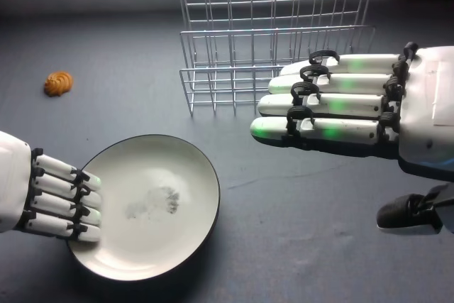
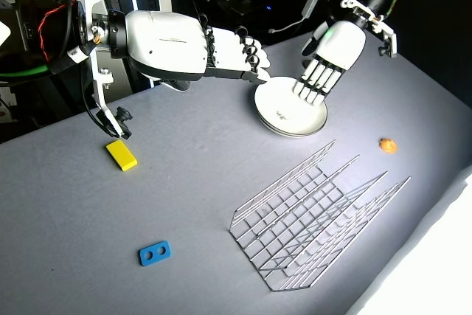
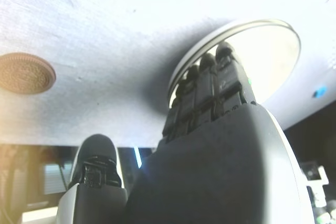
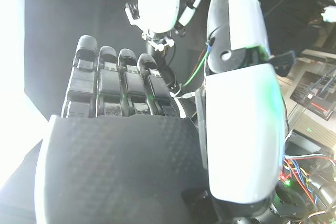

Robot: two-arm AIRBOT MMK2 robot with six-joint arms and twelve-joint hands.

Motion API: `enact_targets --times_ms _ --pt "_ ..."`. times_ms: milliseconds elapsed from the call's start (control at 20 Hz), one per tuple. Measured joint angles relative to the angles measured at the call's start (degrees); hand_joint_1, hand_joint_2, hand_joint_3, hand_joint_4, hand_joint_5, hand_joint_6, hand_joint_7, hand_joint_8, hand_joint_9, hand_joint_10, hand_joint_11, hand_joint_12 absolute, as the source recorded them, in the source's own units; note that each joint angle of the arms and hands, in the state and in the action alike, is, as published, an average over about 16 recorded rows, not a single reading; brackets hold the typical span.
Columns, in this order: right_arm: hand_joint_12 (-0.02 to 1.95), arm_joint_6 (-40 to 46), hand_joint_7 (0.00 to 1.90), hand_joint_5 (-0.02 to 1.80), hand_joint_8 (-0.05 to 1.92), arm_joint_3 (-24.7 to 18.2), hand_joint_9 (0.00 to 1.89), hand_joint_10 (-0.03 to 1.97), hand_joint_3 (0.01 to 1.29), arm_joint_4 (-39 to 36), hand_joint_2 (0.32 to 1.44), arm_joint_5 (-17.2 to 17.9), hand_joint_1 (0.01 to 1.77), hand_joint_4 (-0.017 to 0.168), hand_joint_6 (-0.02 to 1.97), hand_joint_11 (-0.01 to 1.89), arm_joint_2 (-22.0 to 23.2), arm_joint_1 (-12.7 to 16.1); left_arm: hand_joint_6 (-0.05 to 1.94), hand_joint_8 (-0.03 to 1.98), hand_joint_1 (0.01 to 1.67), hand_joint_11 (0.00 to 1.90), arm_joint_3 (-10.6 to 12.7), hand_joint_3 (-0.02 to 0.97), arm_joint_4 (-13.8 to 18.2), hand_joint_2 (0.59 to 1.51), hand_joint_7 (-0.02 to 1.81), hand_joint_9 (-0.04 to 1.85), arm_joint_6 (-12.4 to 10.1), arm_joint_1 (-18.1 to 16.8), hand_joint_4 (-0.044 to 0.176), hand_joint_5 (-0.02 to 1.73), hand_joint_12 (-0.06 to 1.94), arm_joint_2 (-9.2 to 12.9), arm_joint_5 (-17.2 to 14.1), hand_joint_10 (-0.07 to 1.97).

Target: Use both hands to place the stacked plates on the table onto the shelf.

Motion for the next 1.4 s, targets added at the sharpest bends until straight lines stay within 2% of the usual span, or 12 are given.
enact_targets --times_ms 450,800,1100,1400 --pt "0.26 -0.12 0.02 0.04 0.01 0.00 0.02 0.01 0.02 0.01 0.97 0.05 1.14 -0.002 0.02 0.01 -0.02 0.00 -0.03 0.00 0.01 0.02 -2.21 0.012 -0.64 1.159 0.00 0.01 -1.84 1.68 -0.012 -0.01 -0.01 0.06 1.75 0.01" --pt "0.25 -0.22 0.02 0.04 0.01 0.00 0.02 0.01 0.02 0.01 0.97 0.12 1.16 -0.002 0.02 0.01 -0.03 0.00 -0.03 -0.01 0.01 0.02 -4.72 0.004 -1.91 1.126 -0.01 0.00 -3.28 2.74 -0.011 -0.01 -0.01 0.23 4.27 0.01" --pt "0.15 -1.00 0.02 0.03 0.01 0.11 0.02 0.01 0.02 0.00 0.97 0.05 1.15 -0.002 0.02 0.01 -0.50 0.00 -0.03 -0.01 0.01 0.02 -7.67 0.004 -4.95 1.120 -0.01 0.00 -3.70 3.06 -0.009 -0.01 -0.01 0.15 7.47 0.01" --pt "0.05 -3.91 0.02 0.02 0.01 1.52 0.02 0.01 0.02 0.09 0.96 -1.85 1.14 -0.002 0.02 0.01 -3.85 0.41 -0.02 -0.01 0.02 0.02 -10.87 0.004 -9.36 1.122 -0.01 0.00 -3.81 3.08 -0.007 -0.01 -0.01 -0.33 11.07 0.01"
